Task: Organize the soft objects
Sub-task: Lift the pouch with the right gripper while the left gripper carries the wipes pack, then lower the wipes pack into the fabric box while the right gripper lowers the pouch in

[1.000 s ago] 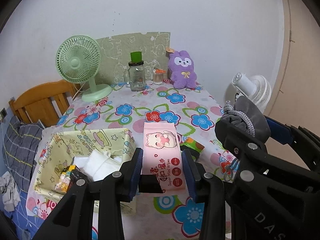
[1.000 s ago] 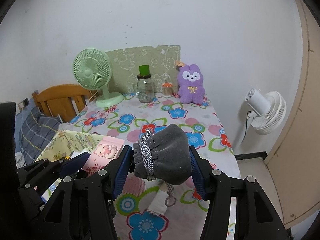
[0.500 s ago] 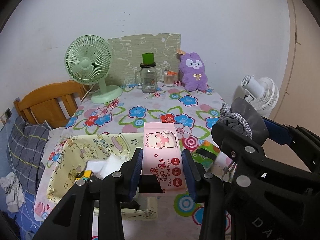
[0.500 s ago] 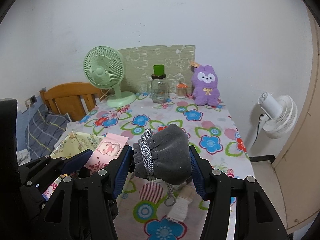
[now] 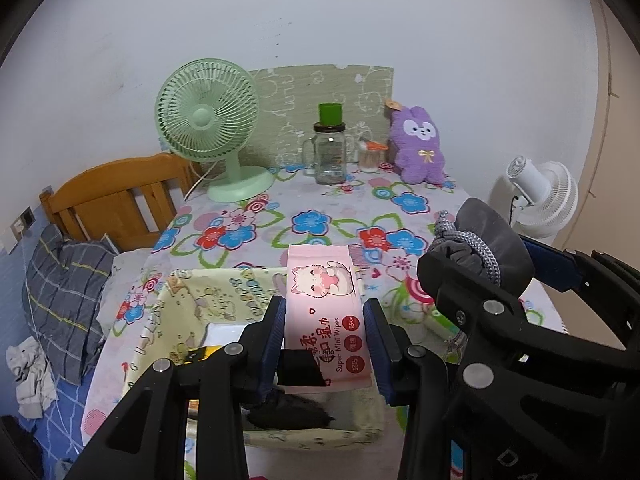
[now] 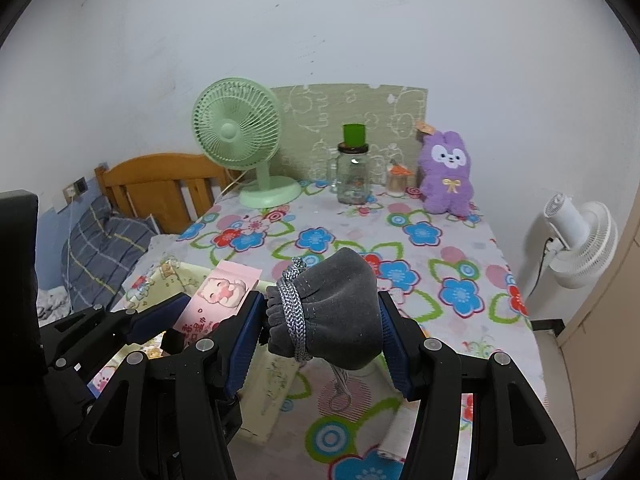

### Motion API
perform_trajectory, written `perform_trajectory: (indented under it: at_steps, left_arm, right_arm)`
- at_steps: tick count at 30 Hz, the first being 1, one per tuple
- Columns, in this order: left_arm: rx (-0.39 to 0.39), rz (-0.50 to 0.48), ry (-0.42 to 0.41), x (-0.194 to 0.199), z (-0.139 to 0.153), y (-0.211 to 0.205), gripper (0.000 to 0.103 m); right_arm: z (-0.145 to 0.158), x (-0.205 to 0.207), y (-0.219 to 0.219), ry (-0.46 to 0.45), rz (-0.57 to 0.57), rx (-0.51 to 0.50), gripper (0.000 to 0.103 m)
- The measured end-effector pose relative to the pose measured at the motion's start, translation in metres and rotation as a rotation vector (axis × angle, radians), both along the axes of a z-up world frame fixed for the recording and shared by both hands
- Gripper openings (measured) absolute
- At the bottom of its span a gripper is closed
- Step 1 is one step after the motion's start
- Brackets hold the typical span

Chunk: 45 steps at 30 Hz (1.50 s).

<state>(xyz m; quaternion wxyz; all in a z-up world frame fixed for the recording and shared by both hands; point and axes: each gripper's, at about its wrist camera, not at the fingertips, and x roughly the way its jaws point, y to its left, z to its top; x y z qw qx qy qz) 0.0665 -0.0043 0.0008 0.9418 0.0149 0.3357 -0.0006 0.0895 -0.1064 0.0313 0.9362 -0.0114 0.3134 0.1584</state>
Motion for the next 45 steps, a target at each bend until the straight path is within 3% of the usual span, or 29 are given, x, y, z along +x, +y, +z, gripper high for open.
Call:
perform_trajectory:
  at_steps: [21,45]
  left_arm:
    - [0.016,0.076,0.033,0.017,-0.024,0.058,0.040]
    - [-0.005,0.165,0.151,0.038,-0.063,0.109,0.042]
  right_arm:
    - [-0.022,0.025,0.066,0.058,0.085,-0.008,0.059]
    - [-0.055,0.048,0.121,0.131,0.164,-0.062,0.059]
